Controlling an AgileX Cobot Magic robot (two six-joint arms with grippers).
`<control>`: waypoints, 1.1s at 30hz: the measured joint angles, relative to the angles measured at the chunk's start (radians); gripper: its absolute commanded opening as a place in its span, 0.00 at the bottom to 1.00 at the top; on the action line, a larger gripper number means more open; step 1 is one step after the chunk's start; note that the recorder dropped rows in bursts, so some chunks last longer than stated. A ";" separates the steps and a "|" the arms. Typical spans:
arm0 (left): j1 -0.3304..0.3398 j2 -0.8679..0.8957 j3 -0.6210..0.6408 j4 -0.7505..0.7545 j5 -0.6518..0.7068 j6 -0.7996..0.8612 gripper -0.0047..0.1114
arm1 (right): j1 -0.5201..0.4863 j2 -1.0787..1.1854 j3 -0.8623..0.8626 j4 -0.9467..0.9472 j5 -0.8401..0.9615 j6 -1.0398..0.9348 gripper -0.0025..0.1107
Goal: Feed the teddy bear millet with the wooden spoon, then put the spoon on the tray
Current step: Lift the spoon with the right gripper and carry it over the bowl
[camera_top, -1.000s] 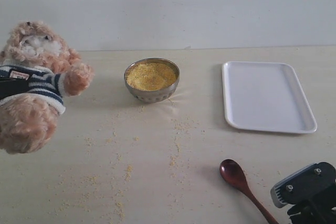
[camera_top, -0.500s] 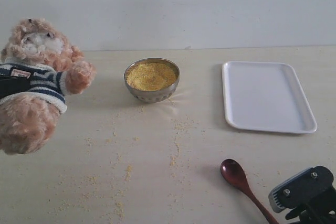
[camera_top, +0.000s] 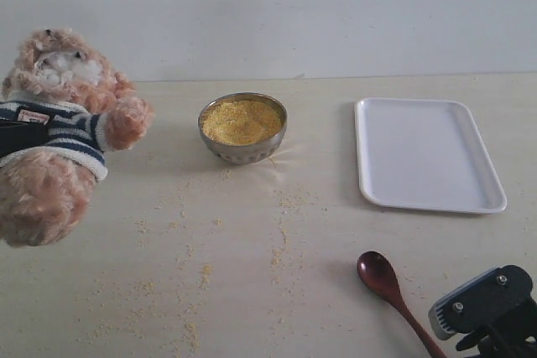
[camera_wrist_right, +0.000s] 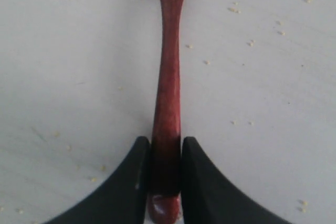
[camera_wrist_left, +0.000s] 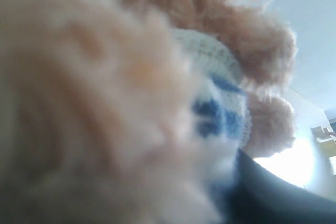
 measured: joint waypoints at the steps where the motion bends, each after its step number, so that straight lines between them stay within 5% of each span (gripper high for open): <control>1: 0.000 0.000 0.000 0.000 0.000 0.000 0.08 | 0.000 0.000 0.000 0.000 0.000 0.000 0.02; 6: 0.000 0.000 0.000 0.000 0.000 0.000 0.08 | 0.000 0.000 0.000 0.000 0.000 -0.002 0.04; 12: 0.000 0.000 0.000 0.000 0.000 0.000 0.08 | 0.000 0.000 0.000 0.000 0.000 0.001 0.28; 17: 0.000 0.000 0.000 0.000 0.000 0.000 0.08 | 0.000 0.000 0.000 0.000 0.002 0.006 0.30; 19: 0.000 0.000 0.000 0.000 0.000 0.000 0.08 | 0.000 0.000 0.000 0.000 0.002 0.005 0.27; 23: 0.000 0.000 0.000 0.000 0.000 0.000 0.08 | 0.000 0.000 0.000 0.000 0.002 0.005 0.02; 33: 0.000 0.000 0.000 0.000 0.000 0.000 0.08 | 0.000 0.000 -0.001 0.000 0.002 -0.016 0.02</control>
